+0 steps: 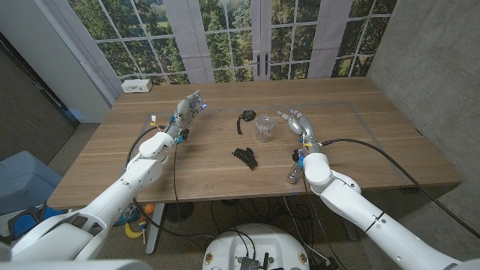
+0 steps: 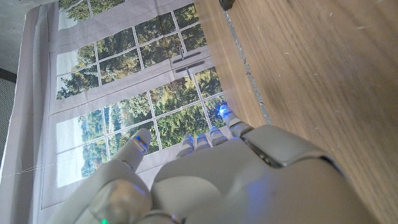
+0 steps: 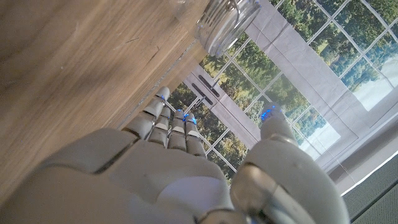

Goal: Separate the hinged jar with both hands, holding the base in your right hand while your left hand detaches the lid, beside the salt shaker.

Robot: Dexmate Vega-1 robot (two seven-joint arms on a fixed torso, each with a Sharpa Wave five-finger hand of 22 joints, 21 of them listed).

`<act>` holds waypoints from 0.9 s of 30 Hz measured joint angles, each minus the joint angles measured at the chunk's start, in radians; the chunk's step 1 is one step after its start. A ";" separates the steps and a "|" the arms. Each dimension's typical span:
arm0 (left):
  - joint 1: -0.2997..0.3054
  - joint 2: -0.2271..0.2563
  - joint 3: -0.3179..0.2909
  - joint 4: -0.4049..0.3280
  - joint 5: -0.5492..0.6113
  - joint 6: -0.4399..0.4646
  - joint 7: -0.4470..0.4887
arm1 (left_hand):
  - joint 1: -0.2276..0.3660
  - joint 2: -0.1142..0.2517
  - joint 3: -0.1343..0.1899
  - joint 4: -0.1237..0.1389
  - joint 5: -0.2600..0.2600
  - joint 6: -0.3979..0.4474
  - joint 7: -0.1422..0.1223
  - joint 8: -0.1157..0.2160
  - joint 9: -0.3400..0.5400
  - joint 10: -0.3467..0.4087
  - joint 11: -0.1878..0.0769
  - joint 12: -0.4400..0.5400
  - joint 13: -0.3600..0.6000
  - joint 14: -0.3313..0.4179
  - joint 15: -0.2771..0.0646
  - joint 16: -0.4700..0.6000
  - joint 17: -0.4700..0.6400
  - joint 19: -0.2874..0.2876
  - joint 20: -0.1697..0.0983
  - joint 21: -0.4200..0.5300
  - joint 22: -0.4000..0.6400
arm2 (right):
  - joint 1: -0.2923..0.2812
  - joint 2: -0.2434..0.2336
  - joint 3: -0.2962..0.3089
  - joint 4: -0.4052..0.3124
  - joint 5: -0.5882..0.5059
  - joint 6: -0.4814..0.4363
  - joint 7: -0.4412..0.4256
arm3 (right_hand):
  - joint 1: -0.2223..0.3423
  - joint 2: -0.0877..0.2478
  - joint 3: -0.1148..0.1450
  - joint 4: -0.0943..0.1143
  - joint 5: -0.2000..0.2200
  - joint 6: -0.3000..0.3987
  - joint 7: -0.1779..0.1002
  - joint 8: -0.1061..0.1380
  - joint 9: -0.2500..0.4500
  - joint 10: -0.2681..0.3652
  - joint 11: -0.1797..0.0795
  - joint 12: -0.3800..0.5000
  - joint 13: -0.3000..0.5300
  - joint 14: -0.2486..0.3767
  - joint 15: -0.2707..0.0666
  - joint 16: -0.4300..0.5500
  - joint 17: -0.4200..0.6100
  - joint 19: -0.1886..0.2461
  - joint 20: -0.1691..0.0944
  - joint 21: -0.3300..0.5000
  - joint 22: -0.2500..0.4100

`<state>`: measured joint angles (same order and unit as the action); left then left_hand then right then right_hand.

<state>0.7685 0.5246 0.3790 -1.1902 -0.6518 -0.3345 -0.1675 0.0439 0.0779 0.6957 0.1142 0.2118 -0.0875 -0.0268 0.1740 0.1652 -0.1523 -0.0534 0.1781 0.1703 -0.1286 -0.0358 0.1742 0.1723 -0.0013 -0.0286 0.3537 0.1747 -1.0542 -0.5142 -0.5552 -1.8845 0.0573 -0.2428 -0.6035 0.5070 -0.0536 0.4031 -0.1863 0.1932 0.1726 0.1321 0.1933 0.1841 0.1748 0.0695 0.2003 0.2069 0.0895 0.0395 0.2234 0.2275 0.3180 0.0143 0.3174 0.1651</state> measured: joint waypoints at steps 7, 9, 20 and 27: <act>0.005 0.001 -0.001 -0.006 -0.001 -0.002 0.000 | 0.000 0.000 0.000 0.000 0.000 0.000 0.000 0.000 0.000 0.000 0.000 0.000 0.000 0.000 0.000 0.000 0.000 0.000 0.000 0.000 0.000 | -0.003 0.019 -0.039 -0.034 -0.069 -0.093 -0.048 | 0.016 -0.018 -0.004 0.004 0.000 0.000 0.000 0.007 0.000 0.004 0.004 0.000 0.000 0.004 -0.004 0.000 0.000 0.000 0.000 -0.005 0.000; 0.006 0.001 -0.001 -0.008 -0.001 -0.002 0.000 | 0.000 0.000 0.000 0.000 0.000 0.000 0.000 0.000 0.000 0.000 0.000 0.000 0.000 0.000 0.000 0.000 0.000 0.000 0.000 0.000 0.000 | -0.004 0.025 -0.049 -0.042 -0.087 -0.119 -0.060 | 0.009 -0.025 -0.008 0.009 0.005 0.000 0.000 0.007 0.000 0.004 0.004 0.000 0.000 0.009 0.002 0.000 -0.004 0.004 0.004 -0.008 0.000; 0.018 0.005 -0.004 -0.023 -0.003 -0.005 0.000 | 0.000 0.000 0.000 0.000 0.008 0.000 0.000 0.000 0.000 0.000 0.000 0.000 0.000 0.000 0.000 0.000 0.000 0.000 0.000 0.000 0.000 | -0.003 0.051 -0.098 -0.062 -0.168 -0.225 -0.100 | 0.027 -0.044 -0.022 0.014 0.016 0.015 0.003 0.007 0.005 0.011 0.011 0.008 0.000 0.025 0.010 0.000 -0.005 0.032 0.007 -0.008 0.000; 0.027 0.010 -0.006 -0.035 -0.004 -0.005 0.005 | 0.000 0.000 0.000 0.000 0.008 0.000 0.000 0.000 0.000 0.000 0.000 0.000 0.000 0.000 0.000 0.000 0.000 0.000 0.000 -0.007 0.000 | 0.006 0.074 -0.139 -0.067 -0.209 -0.287 -0.115 | 0.044 -0.061 -0.033 0.018 0.022 0.015 0.003 0.007 0.005 0.007 0.015 0.008 0.000 0.018 0.018 0.000 -0.006 0.024 0.015 -0.027 0.002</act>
<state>0.7952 0.5343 0.3734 -1.2254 -0.6556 -0.3398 -0.1628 0.0439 0.0779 0.6957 0.1142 0.2202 -0.0878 -0.0265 0.1740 0.1651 -0.1522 -0.0534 0.1780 0.1702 -0.1286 -0.0358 0.1742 0.1724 -0.0013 -0.0286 0.3463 0.1746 -1.0486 -0.4402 -0.6946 -1.9517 -0.1522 -0.5297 -0.7189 0.5515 -0.1145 0.3706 -0.1684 0.2157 0.1875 0.1355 0.2003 0.1887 0.1821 0.0841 0.2078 0.2070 0.1073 0.0573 0.2234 0.2211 0.3421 0.0293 0.2903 0.1669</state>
